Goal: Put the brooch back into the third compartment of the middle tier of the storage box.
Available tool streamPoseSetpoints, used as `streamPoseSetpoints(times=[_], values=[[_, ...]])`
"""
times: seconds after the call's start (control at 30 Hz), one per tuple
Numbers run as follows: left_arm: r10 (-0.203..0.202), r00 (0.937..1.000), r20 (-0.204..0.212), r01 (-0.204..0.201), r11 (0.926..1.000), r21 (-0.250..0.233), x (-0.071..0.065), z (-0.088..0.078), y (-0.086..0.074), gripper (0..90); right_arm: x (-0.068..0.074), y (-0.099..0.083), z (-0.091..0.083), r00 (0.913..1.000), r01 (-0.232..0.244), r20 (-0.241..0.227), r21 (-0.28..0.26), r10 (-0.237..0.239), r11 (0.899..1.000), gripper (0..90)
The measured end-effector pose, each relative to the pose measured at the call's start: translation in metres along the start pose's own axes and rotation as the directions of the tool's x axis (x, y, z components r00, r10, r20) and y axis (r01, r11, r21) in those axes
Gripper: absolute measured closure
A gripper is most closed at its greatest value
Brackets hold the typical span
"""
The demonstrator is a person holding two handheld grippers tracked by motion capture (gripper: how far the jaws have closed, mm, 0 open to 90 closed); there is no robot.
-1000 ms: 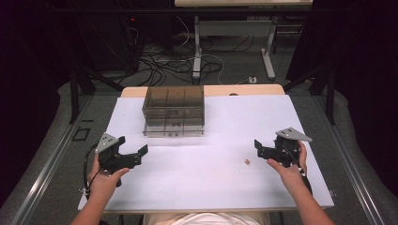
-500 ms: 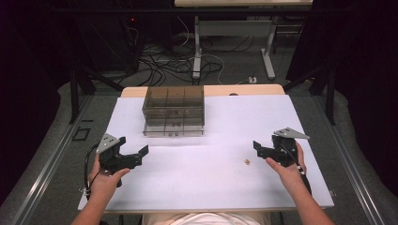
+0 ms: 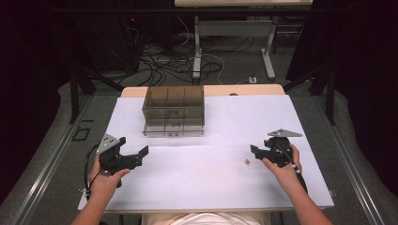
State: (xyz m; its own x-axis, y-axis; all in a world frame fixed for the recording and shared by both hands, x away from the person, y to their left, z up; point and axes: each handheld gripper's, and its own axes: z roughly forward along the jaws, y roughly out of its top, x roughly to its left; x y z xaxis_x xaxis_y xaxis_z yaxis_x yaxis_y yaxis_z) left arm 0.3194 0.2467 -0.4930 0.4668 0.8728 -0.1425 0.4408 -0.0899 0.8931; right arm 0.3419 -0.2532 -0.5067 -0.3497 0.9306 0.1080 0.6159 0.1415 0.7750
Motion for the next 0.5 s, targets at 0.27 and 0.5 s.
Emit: streamPoseSetpoints(times=[0.27, 0.5], values=[[-0.002, 1.0000, 0.002, 0.002, 1.0000, 0.001, -0.0005, 0.0003, -0.0004, 0.5, 0.0004, -0.0006, 0.0062, 0.9989, -0.030, -0.034, 0.060, 0.032, 0.998, 48.0], [0.002, 1.0000, 0.001, -0.002, 1.0000, 0.004, -0.0003, 0.0003, -0.0004, 0.5, 0.0027, -0.0003, 0.0093, 0.9937, -0.072, -0.078, 0.109, 0.081, 0.991, 54.9]])
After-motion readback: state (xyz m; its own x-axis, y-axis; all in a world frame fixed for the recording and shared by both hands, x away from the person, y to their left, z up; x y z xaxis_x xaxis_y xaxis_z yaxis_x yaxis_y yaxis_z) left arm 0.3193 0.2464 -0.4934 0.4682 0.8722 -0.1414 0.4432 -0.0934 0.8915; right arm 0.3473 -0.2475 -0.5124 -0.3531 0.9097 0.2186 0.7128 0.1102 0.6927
